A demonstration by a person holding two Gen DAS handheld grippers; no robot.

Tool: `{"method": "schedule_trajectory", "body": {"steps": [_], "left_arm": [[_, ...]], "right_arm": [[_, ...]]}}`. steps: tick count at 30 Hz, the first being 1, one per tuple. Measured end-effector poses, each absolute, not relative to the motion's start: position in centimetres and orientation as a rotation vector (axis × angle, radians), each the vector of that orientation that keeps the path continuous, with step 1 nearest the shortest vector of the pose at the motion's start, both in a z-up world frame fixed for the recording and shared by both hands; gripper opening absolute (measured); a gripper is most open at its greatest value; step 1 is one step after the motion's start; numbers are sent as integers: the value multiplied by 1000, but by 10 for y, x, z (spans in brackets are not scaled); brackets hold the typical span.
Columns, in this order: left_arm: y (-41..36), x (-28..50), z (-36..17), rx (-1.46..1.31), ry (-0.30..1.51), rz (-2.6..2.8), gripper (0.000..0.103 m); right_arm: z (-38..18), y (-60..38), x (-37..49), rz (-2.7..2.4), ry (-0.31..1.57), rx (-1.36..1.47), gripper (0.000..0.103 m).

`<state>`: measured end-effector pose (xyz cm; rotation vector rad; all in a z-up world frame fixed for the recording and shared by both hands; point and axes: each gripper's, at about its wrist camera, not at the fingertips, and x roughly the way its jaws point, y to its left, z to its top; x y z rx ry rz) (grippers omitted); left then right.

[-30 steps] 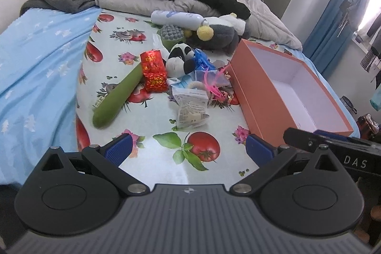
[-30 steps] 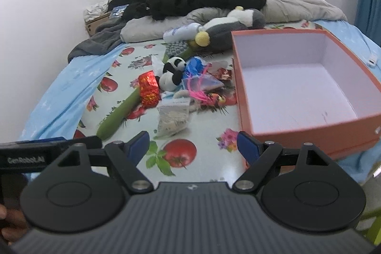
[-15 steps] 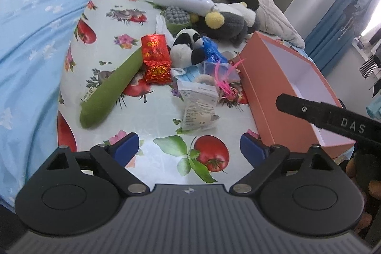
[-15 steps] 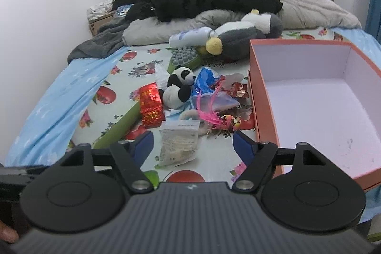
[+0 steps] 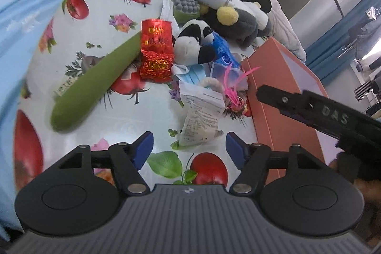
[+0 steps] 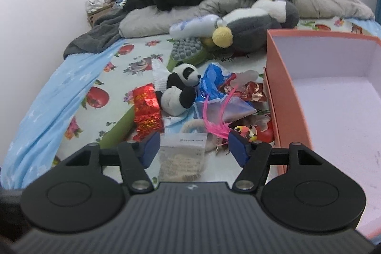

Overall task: Organize soft objects
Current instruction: 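Grasp the clear label bag with the left tool while the right grasps the pink-feathered toy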

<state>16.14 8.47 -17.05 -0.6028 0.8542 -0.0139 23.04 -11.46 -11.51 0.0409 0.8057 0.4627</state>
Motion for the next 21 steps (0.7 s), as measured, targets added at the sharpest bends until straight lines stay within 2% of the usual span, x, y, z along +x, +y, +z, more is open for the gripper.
{"method": "schedule_trajectory", "body": {"steps": [13,15,21], "left_arm": [[84,209,-203,-625,899,-83,72],[84,214,-206,-619,907,-101,72],[82,229,-216,-635,925,-155,72]], "right_arm": [[-157,-98,287,389,868,41,53],[-165,-95,294,382,881,45,47],[-181,-91,311,373,905,52,41]]}}
